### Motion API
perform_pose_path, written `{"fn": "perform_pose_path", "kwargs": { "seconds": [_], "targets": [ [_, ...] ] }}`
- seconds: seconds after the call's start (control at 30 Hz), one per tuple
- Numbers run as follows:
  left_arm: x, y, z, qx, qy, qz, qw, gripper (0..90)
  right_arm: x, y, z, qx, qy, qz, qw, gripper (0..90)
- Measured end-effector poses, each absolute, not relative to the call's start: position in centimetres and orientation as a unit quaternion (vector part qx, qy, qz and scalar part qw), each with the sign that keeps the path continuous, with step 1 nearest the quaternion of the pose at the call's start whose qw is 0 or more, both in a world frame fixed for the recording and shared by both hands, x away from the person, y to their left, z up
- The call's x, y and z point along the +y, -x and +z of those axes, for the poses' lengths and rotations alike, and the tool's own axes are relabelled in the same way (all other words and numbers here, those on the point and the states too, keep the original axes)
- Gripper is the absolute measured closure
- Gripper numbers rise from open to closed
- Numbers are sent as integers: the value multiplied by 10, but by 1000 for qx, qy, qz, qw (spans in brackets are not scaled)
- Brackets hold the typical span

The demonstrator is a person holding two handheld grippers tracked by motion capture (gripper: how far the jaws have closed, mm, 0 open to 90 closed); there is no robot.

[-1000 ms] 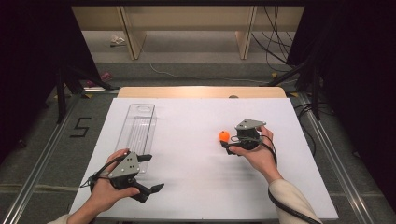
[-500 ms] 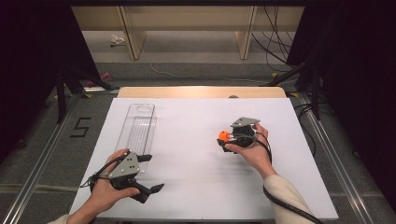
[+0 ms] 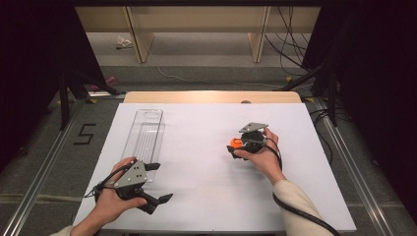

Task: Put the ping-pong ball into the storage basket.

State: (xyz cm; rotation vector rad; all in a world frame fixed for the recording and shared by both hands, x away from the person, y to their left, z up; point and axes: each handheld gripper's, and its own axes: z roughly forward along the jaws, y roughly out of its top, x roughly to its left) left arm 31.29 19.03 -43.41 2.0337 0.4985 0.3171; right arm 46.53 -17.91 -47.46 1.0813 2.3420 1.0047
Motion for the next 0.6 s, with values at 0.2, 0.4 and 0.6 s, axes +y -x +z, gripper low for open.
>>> {"fn": "perform_pose_path", "kwargs": {
  "seconds": [0.2,0.4,0.6],
  "targets": [
    [190,-313,-434,205,-837,130,490,0,-176,-469,-479,834,-387,348,185,177],
    [190,-313,-434,205,-837,130,490,0,-174,-472,-482,834,-388,346,186,203],
    [191,-313,-434,204,-838,130,490,0,-172,-474,-483,833,-392,343,188,267]
  ]
}}
